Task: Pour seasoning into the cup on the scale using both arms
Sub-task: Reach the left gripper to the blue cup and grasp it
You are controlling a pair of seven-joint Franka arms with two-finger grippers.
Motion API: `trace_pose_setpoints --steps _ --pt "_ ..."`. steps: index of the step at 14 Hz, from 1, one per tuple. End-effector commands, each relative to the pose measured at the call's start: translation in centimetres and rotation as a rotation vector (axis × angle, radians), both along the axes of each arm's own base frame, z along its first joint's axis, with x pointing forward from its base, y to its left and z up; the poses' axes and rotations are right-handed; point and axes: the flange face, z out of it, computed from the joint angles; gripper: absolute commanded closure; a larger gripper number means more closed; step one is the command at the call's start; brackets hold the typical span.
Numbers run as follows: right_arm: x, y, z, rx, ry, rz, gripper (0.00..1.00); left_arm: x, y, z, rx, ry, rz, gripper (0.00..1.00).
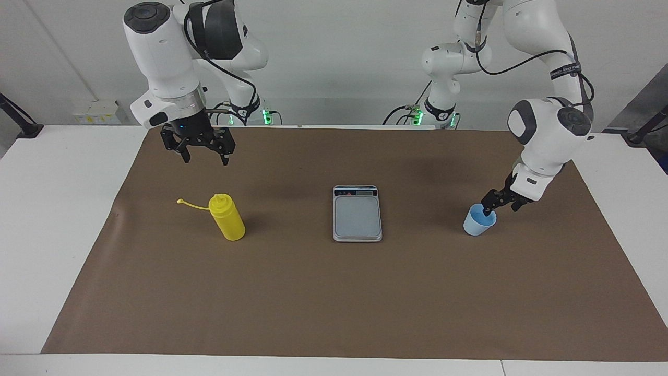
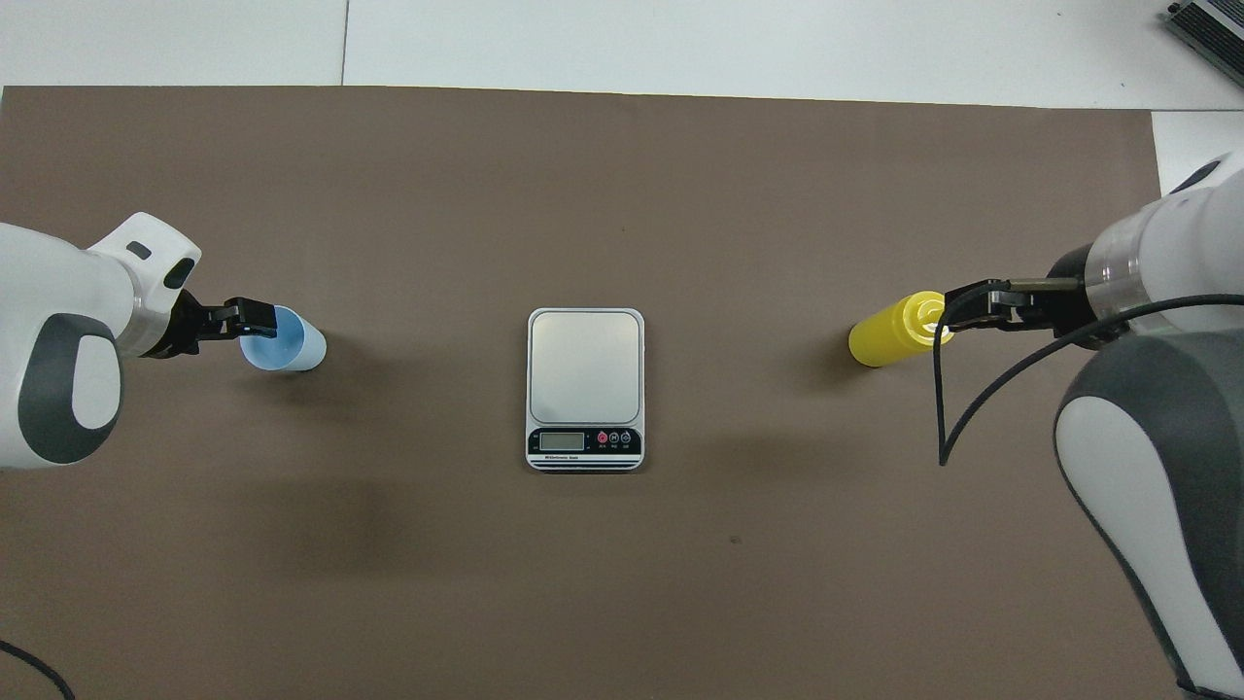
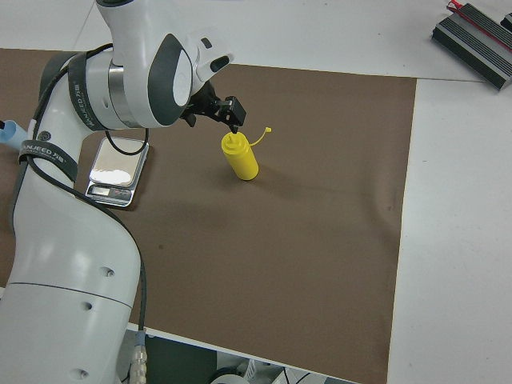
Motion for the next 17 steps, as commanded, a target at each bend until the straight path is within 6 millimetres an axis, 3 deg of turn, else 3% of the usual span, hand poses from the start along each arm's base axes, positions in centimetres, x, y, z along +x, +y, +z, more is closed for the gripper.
trace_pose_setpoints --steps 1,4,5,8,11,13,17 --pt "-0.6 -0.4 0.1 0.009 0.007 0.013 0.00 -0.2 -0.2 -1.2 -0.011 -0.003 0.024 0.00" --pt "-0.6 -0.4 0.1 0.009 0.008 0.015 0.00 -0.4 -0.3 -2.7 -0.012 0.003 0.025 0.00" --pt "-0.6 -0.4 0.1 0.009 0.008 0.015 0.00 -0.5 -0.3 -2.6 -0.012 0.006 0.025 0.15" --pt "-0.7 -0.4 0.2 0.009 0.006 0.013 0.00 -0.5 -0.6 -2.6 -0.011 0.007 0.008 1.00" --pt "-0.6 -0.4 0.1 0.009 0.007 0.015 0.00 -0.2 -0.7 -2.3 -0.010 0.010 0.002 1.00" --pt "-0.7 -0.4 0.2 0.009 0.006 0.015 0.00 1.0 -0.7 -1.0 -0.010 0.011 -0.003 1.00" --pt "-0.7 -0.4 0.2 0.009 0.006 0.015 0.00 3.9 -0.4 5.9 -0.024 0.020 -0.001 1.00"
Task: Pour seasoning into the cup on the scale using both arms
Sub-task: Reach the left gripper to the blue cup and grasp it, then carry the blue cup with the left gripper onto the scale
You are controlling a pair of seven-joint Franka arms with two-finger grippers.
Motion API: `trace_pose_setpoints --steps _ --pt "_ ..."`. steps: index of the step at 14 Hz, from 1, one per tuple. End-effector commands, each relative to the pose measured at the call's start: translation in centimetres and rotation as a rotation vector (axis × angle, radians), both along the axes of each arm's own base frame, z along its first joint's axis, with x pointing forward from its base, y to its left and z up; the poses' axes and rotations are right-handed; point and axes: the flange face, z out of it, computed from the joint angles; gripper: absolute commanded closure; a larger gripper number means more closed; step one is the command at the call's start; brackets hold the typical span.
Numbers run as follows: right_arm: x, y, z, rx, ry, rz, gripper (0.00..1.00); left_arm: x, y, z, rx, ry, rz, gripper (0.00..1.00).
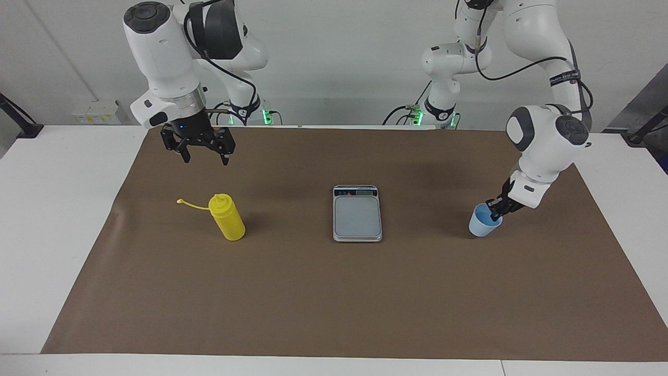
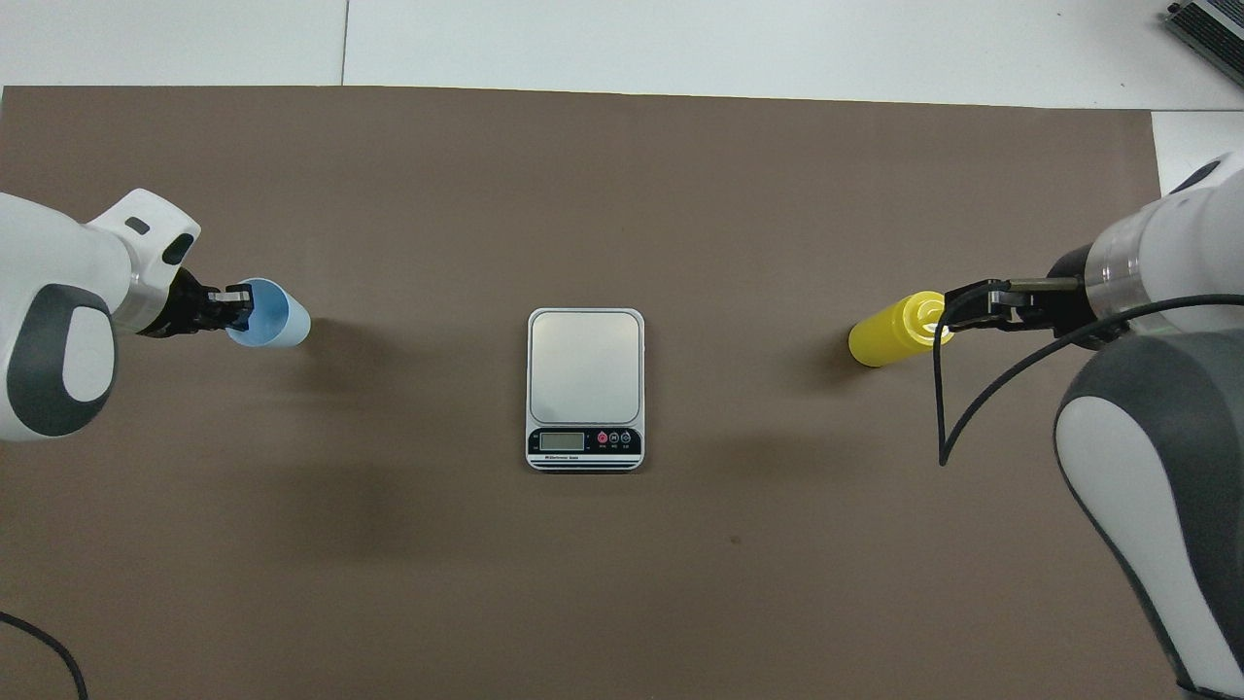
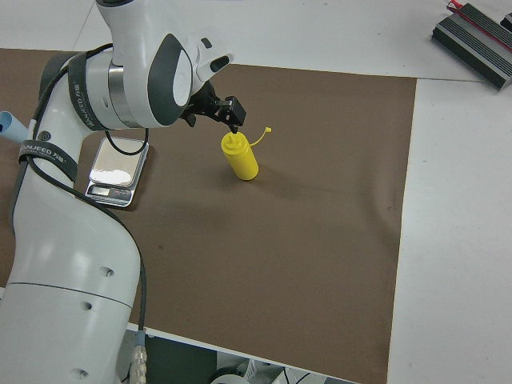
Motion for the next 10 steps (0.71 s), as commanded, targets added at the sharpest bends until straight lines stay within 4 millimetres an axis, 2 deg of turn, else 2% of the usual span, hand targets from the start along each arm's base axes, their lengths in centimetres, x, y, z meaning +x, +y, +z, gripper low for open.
trace_pose_setpoints --steps 1,3,4,6,9,10 --pt "-0.7 -0.4 0.2 0.009 0.006 0.015 0.00 1.9 -0.5 4.2 -0.025 0.018 -0.003 1.00" --pt "-0.7 -0.4 0.2 0.009 0.006 0.013 0.00 2.4 -1.1 7.1 -0.033 0.034 -0.011 1.00" --pt "-0.7 -0.4 0.2 0.009 0.006 0.013 0.00 3.0 -2.6 8.2 -0.037 0.051 -0.031 1.00" --pt "-0.7 -0.4 0.2 0.009 0.006 0.013 0.00 3.5 -6.9 9.4 -0.032 0.075 -0.027 1.00" --pt "-0.7 -0.4 0.2 0.009 0.006 0.013 0.00 2.6 -14.9 9.6 -0.036 0.045 -0.041 1.00" --pt "-0.7 -0.4 0.2 0.009 0.006 0.013 0.00 2.2 -16.6 9.6 -0.038 0.038 -0.028 1.00"
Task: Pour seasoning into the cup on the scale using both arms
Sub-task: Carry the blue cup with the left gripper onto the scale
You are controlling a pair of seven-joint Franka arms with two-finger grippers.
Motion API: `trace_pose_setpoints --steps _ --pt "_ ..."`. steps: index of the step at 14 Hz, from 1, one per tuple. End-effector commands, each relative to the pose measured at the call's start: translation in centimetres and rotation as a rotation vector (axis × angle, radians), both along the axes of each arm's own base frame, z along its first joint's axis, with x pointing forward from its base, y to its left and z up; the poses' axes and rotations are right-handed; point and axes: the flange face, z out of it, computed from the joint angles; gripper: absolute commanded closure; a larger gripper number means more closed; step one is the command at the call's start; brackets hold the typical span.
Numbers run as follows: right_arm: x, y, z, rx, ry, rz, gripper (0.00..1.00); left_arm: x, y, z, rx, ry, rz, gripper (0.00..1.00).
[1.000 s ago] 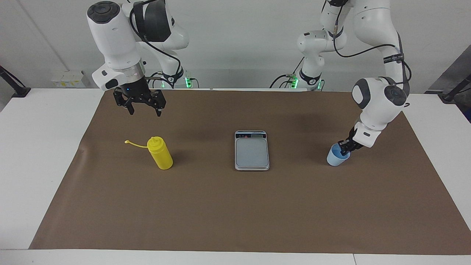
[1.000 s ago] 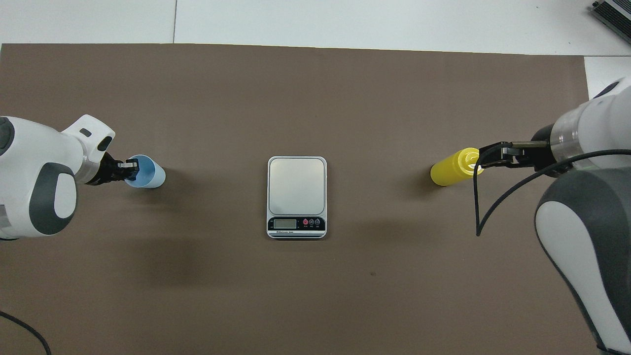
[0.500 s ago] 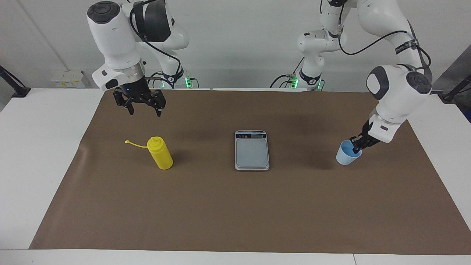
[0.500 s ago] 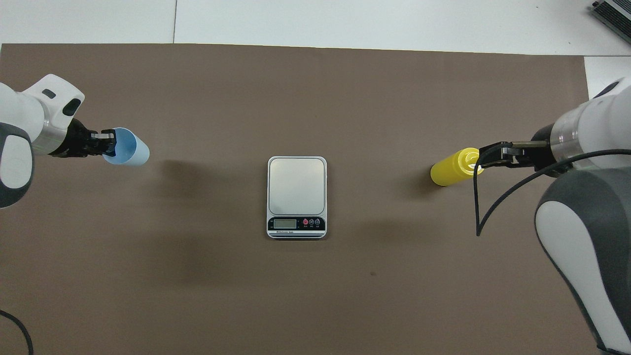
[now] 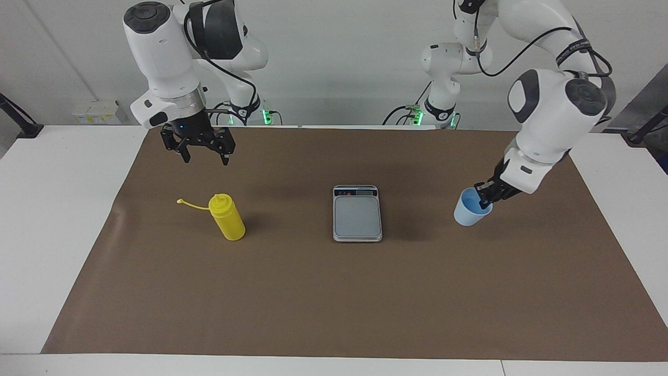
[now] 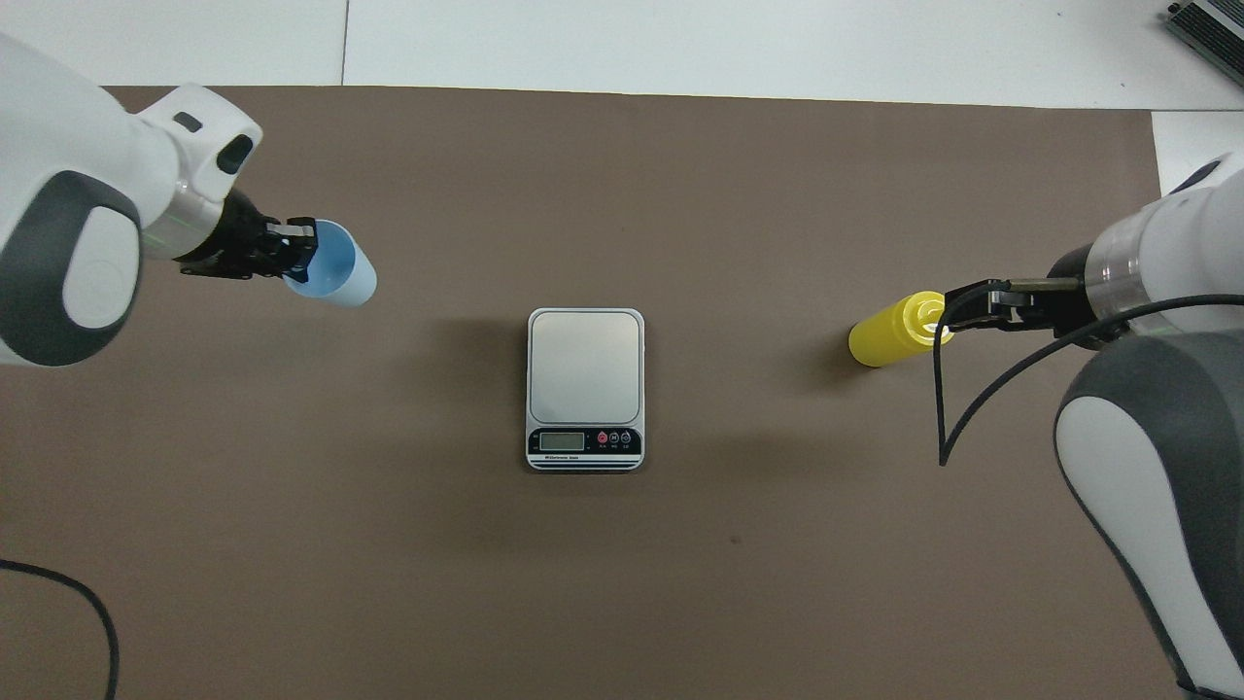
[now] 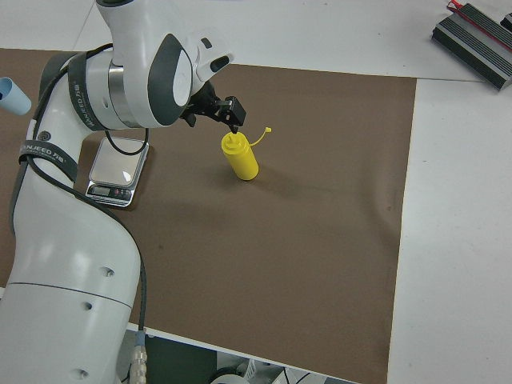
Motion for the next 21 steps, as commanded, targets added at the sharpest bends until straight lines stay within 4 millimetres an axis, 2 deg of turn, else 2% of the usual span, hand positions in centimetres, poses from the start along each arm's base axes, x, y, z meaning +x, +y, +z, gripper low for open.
trace_pose_setpoints --steps 1,4,6,8,10,14,15,21 --pt "-0.7 -0.4 0.2 0.009 0.006 0.015 0.00 -0.4 -5.4 0.1 -0.009 -0.022 0.028 1.00" --pt "-0.7 -0.4 0.2 0.009 0.006 0.013 0.00 -2.1 -12.5 -1.7 -0.016 -0.021 0.049 1.00" --pt "-0.7 -0.4 0.2 0.009 0.006 0.015 0.00 -3.5 -15.8 -3.1 -0.003 -0.016 0.058 1.00" --pt "-0.6 -0.4 0.1 0.009 0.008 0.015 0.00 -5.3 -18.8 -4.9 0.008 -0.028 0.072 1.00" --pt "-0.7 -0.4 0.2 0.009 0.006 0.015 0.00 -6.7 -20.5 -6.5 0.026 -0.039 0.068 1.00" --pt "-0.6 -0.4 0.1 0.009 0.007 0.013 0.00 -8.6 -21.7 -10.0 0.026 -0.045 0.052 1.00" --pt "-0.7 -0.4 0.2 0.009 0.006 0.013 0.00 -8.8 -21.8 -10.4 0.026 -0.046 0.047 1.00" --pt "-0.7 -0.4 0.2 0.009 0.006 0.015 0.00 -8.0 -21.3 -10.6 0.014 -0.092 0.058 1.00"
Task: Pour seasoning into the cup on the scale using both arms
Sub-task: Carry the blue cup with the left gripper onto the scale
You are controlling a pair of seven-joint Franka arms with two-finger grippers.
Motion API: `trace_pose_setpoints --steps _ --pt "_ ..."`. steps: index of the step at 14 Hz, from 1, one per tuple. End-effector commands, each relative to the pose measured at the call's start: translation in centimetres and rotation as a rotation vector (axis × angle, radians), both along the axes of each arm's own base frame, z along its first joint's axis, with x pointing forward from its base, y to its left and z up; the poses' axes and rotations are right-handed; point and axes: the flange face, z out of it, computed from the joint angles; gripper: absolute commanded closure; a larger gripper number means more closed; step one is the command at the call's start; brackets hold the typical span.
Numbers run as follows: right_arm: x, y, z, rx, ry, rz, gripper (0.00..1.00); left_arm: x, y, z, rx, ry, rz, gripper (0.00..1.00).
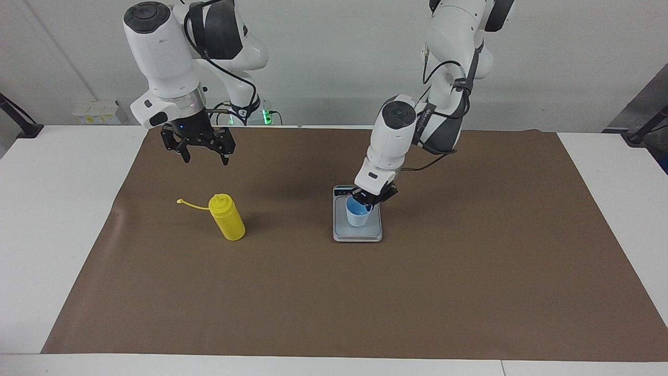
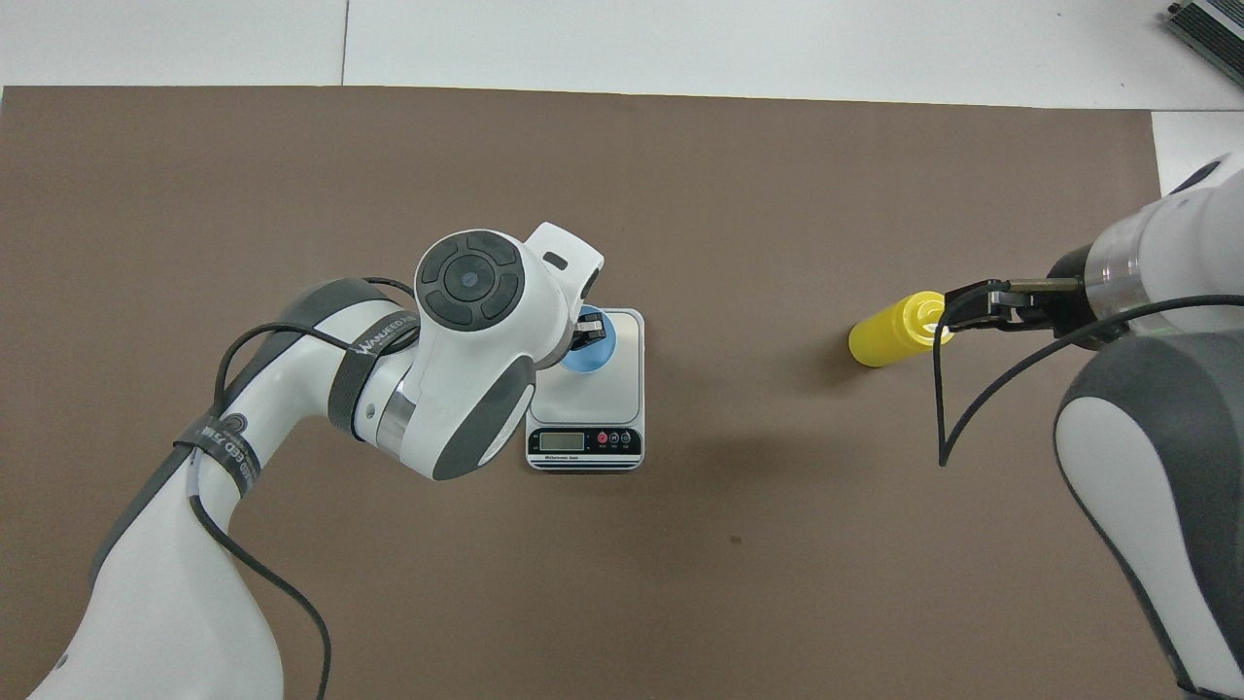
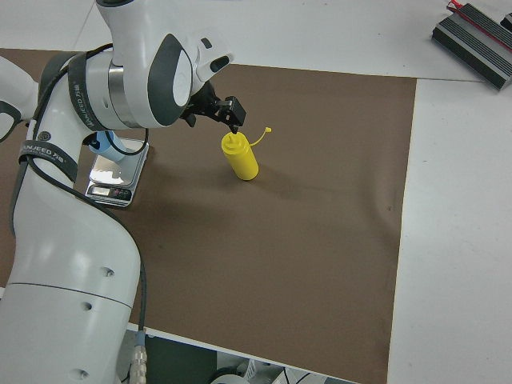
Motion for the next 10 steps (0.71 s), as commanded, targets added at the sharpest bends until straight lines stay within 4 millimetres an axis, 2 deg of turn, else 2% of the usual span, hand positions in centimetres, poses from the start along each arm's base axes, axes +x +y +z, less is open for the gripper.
trace_pose_setpoints --steps 1,9,10 --pt "-0.68 -0.39 0.20 0.009 0.006 0.013 0.00 -0.14 0.54 0.03 0.014 -0.039 0.009 1.00" --pt "-0.68 -0.39 0.20 0.009 0.006 0.015 0.00 -0.04 0.61 -0.63 0.017 -0.050 0.004 1.00" --pt "-0.68 -0.39 0.20 0.009 0.006 0.015 0.00 -0.19 0.60 -0.90 0.020 -0.047 -0.002 0.80"
